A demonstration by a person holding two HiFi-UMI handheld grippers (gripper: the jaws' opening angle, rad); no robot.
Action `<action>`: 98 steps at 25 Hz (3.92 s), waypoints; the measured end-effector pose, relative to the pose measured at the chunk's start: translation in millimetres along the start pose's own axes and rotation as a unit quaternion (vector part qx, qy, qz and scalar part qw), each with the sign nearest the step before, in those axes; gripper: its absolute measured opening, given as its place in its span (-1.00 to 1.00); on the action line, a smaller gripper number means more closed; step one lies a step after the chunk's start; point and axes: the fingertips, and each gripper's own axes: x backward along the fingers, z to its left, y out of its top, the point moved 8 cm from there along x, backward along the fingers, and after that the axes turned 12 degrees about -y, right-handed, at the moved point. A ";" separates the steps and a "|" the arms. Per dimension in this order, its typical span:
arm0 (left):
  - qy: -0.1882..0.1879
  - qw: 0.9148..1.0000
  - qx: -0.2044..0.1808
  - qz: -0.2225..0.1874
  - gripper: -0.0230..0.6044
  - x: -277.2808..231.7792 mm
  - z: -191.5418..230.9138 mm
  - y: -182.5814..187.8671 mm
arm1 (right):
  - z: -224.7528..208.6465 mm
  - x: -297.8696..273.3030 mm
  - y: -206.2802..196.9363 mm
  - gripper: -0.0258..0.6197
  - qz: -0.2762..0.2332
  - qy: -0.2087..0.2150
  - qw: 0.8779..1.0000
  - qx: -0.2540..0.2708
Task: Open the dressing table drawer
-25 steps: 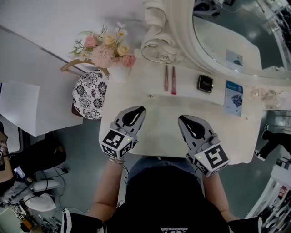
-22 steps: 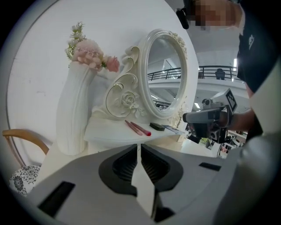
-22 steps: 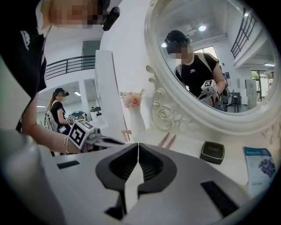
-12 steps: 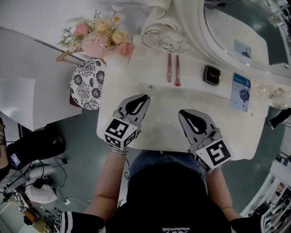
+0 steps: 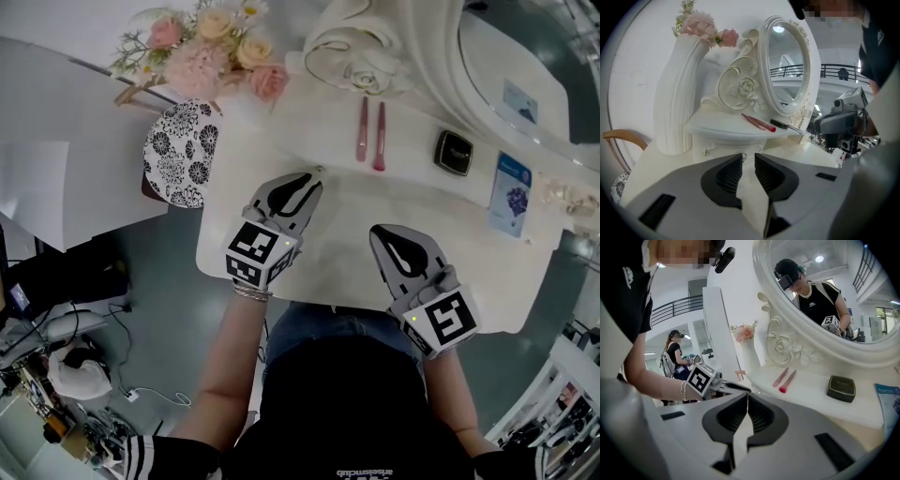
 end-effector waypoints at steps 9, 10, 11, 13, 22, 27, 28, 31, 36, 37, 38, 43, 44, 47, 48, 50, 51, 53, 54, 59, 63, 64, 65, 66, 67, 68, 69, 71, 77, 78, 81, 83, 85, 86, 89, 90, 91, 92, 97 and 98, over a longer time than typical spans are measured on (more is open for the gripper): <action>0.026 0.999 0.004 0.026 -0.41 -17.6 11.9 -0.9 | -4.7 -3.7 -2.0 -0.86 0.005 0.005 1.000 -0.002; 0.028 0.999 0.004 0.031 -0.39 -20.2 12.8 -1.4 | -5.1 -4.0 -2.2 -0.86 0.005 0.005 1.000 -0.001; 0.030 0.999 0.005 0.034 -0.37 -22.5 13.7 -1.6 | -5.3 -4.0 -2.3 -0.86 0.006 0.005 1.000 0.000; 0.036 0.999 0.004 0.039 -0.38 -26.0 15.5 -1.6 | -5.4 -3.9 -2.5 -0.86 0.008 0.003 1.000 -0.002; 0.034 0.999 -0.001 0.042 -0.60 -28.2 15.5 0.2 | -3.1 -4.0 3.0 -0.86 -0.002 0.005 1.000 -0.005; 0.030 0.998 0.002 0.049 -0.60 -25.4 14.6 -0.6 | -0.7 -2.6 3.8 -0.86 -0.002 0.000 1.000 -0.004; 0.029 0.998 0.003 0.050 -0.60 -24.8 14.1 -1.0 | 0.1 -2.3 3.8 -0.86 -0.002 -0.001 1.000 -0.004; 0.026 0.998 0.004 0.055 -0.60 -22.8 12.2 -2.3 | 3.5 -1.5 3.8 -0.86 -0.003 -0.003 1.000 -0.004; 0.024 0.998 0.005 0.058 -0.60 -17.3 7.8 -6.2 | 9.8 1.7 4.7 -0.86 -0.008 -0.003 1.000 0.000; 0.024 0.998 0.006 0.058 -0.60 -16.3 6.4 -7.1 | 10.8 2.7 4.7 -0.86 -0.008 -0.004 1.000 0.000; 0.024 0.998 0.007 0.058 -0.60 -15.3 5.1 -8.0 | 11.7 3.6 4.8 -0.86 -0.006 -0.007 1.000 0.000; 0.023 0.998 0.009 0.059 -0.60 -10.1 0.0 -12.7 | 20.1 8.1 3.7 -0.86 -0.015 -0.007 1.000 -0.006; 0.023 0.998 0.009 0.058 -0.60 -9.2 -0.8 -13.5 | 21.3 9.3 3.0 -0.86 -0.015 -0.008 1.000 -0.005; 0.022 0.998 0.009 0.059 -0.60 -7.1 -3.1 -15.6 | 22.5 13.1 -0.9 -0.86 -0.012 -0.014 1.000 0.001; 0.021 0.998 0.009 0.059 -0.60 -6.5 -3.8 -16.4 | 23.3 14.0 -1.3 -0.86 -0.012 -0.015 1.000 0.001; 0.020 0.998 0.009 0.061 -0.60 -5.0 -5.1 -17.8 | 24.8 15.5 -1.4 -0.86 -0.014 -0.017 1.000 0.001; 0.020 0.998 0.009 0.061 -0.60 -4.2 -5.8 -18.4 | 25.6 16.3 -1.4 -0.86 -0.014 -0.018 1.000 0.000; 0.019 0.998 0.010 0.061 -0.60 -2.9 -7.0 -19.1 | 27.0 18.1 -1.6 -0.86 -0.014 -0.019 1.000 0.000; 0.019 0.998 0.010 0.061 -0.60 -2.2 -7.5 -19.5 | 27.8 19.0 -1.4 -0.86 -0.016 -0.019 1.000 -0.001; 0.018 0.998 0.007 0.065 -0.60 1.1 -9.5 -22.9 | 31.0 22.0 -0.3 -0.86 -0.033 -0.018 0.999 -0.001; 0.018 0.998 0.006 0.067 -0.60 2.3 -12.4 -25.8 | 31.5 25.6 -3.4 -0.86 -0.018 -0.023 1.000 0.004; 0.018 0.998 0.007 0.066 -0.60 2.7 -13.2 -26.3 | 32.1 26.1 -2.6 -0.86 -0.020 -0.022 1.000 0.004; 0.018 0.998 0.007 0.064 -0.60 3.0 -13.7 -26.7 | 32.9 26.2 -1.3 -0.86 -0.021 -0.022 1.000 0.003; 0.017 0.998 0.008 0.063 -0.60 3.1 -13.9 -27.1 | 33.6 26.2 -0.2 -0.86 -0.023 -0.021 1.000 0.003; 0.016 0.998 0.009 0.062 -0.60 3.0 -14.1 -27.4 | 33.9 26.4 -0.4 -0.86 -0.023 -0.021 1.000 0.004; 0.016 0.998 0.010 0.062 -0.60 3.0 -14.4 -27.6 | 34.2 26.7 -0.9 -0.86 -0.024 -0.020 0.999 0.006; 0.017 0.998 0.010 0.063 -0.60 3.2 -14.8 -27.7 | 34.7 27.0 -1.0 -0.86 -0.025 -0.019 0.999 0.006; 0.023 0.998 0.009 0.061 -0.59 4.7 -15.7 -27.5 | 34.9 27.4 -1.4 -0.86 -0.023 -0.020 1.000 0.006; 0.024 0.998 0.011 0.059 -0.53 12.8 -21.0 -26.8 | 38.1 26.5 5.3 -0.86 -0.038 -0.017 0.999 0.005; 0.023 0.998 0.009 0.059 -0.53 14.7 -22.0 -27.1 | 39.5 26.8 5.1 -0.86 -0.038 -0.015 0.999 0.004; 0.018 0.998 -0.012 0.057 -0.53 21.0 -26.4 -25.7 | 41.8 28.4 4.5 -0.86 -0.038 -0.016 0.999 0.007; 0.014 0.998 -0.030 0.052 -0.53 26.2 -31.2 -22.6 | 43.0 30.0 4.3 -0.86 -0.039 -0.020 0.999 0.009; 0.009 0.998 -0.036 0.045 -0.53 31.9 -35.0 -18.5 | 45.8 31.0 7.7 -0.86 -0.047 -0.021 0.999 0.007; 0.006 0.999 -0.035 0.039 -0.53 34.7 -36.3 -16.3 | 46.8 31.4 9.0 -0.86 -0.050 -0.022 0.998 0.007; -0.001 0.999 -0.038 0.028 -0.57 41.1 -40.6 -10.0 | 48.3 33.2 9.9 -0.86 -0.055 -0.028 0.998 0.007; -0.003 0.999 -0.042 0.026 -0.59 42.7 -42.6 -8.2 | 48.3 34.2 8.8 -0.86 -0.053 -0.030 0.998 0.009; -0.006 0.999 -0.045 0.022 -0.61 44.2 -44.5 -6.5 | 48.1 35.5 7.3 -0.86 -0.051 -0.033 0.998 0.010; -0.008 0.999 -0.047 0.016 -0.64 45.9 -46.3 -4.9 | 48.2 36.7 6.1 -0.86 -0.050 -0.036 0.998 0.010; -0.018 0.999 -0.047 -0.001 -0.73 53.5 -52.4 -2.0 | 53.9 41.1 8.8 -0.86 -0.060 -0.041 0.997 0.001; -0.019 0.999 -0.049 -0.002 -0.74 55.2 -53.9 -1.1 | 55.3 42.2 9.8 -0.86 -0.064 -0.040 0.997 0.002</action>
